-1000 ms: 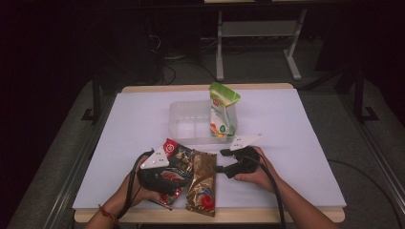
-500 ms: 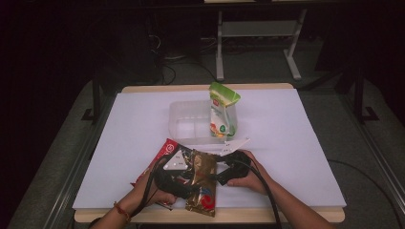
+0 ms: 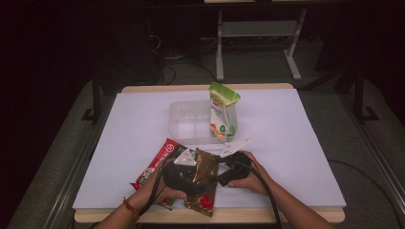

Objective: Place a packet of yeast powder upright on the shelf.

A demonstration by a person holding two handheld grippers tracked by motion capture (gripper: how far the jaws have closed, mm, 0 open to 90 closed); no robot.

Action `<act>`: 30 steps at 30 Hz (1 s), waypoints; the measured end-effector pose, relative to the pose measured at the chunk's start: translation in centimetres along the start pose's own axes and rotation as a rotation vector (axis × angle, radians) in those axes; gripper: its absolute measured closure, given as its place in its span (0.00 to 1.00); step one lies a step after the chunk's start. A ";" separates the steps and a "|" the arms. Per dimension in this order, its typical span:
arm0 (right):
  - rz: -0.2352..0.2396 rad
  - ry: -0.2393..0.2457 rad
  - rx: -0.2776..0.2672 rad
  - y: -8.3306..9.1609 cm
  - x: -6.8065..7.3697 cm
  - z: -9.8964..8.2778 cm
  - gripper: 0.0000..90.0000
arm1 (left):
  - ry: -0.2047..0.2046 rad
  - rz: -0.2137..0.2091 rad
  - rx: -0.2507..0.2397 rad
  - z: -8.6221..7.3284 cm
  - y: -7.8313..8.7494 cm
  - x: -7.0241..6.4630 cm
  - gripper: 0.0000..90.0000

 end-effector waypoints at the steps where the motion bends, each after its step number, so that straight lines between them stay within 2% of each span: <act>1: -0.004 0.004 -0.002 0.0 0.0 0.0 0.25 | 0.002 0.008 -0.006 0.0 0.1 0.1 0.33; 3: -0.011 0.013 0.000 0.2 -0.1 -0.1 0.25 | 0.019 0.001 -0.021 0.0 0.3 0.5 0.47; 6: -0.020 -0.002 -0.008 0.5 -0.5 -0.3 0.26 | 0.053 -0.012 -0.047 -0.1 0.4 0.9 0.65; 8: -0.027 -0.017 -0.015 0.8 -0.9 -0.4 0.27 | 0.043 -0.002 -0.043 -0.2 0.4 1.0 0.76; 10: -0.040 -0.021 -0.021 1.1 -1.3 -0.5 0.27 | 0.014 0.016 -0.032 -0.3 0.5 1.1 0.83; 12: -0.043 -0.020 -0.021 1.4 -1.6 -0.7 0.26 | -0.005 0.015 -0.027 -0.5 0.4 1.0 0.97; 17: -0.059 -0.053 -0.003 1.7 -2.8 -1.5 0.21 | -0.034 0.016 -0.014 -0.5 0.2 1.0 1.00; 20: -0.040 -0.088 0.014 1.6 -3.2 -1.6 0.19 | -0.036 0.013 -0.015 -0.5 0.2 1.0 1.00; 23: -0.010 -0.106 0.042 1.3 -3.2 -1.6 0.15 | -0.036 0.007 -0.016 -0.5 0.1 1.0 1.00; 26: 0.019 -0.116 0.038 1.0 -3.0 -1.2 0.15 | -0.048 0.013 -0.011 -0.6 0.1 1.0 0.99; 30: 0.090 -0.109 0.038 0.5 -2.0 -0.8 0.16 | -0.044 0.006 -0.017 -0.6 0.0 1.0 0.99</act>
Point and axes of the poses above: each handheld gripper's, and its own axes: y roughly backward along the jaws, z roughly out of its top, x roughly to its left, the point moved 9 cm from there along -y, roughly forward along the jaws, and after that the axes turned 5 degrees about -z, right-handed, at the moved point
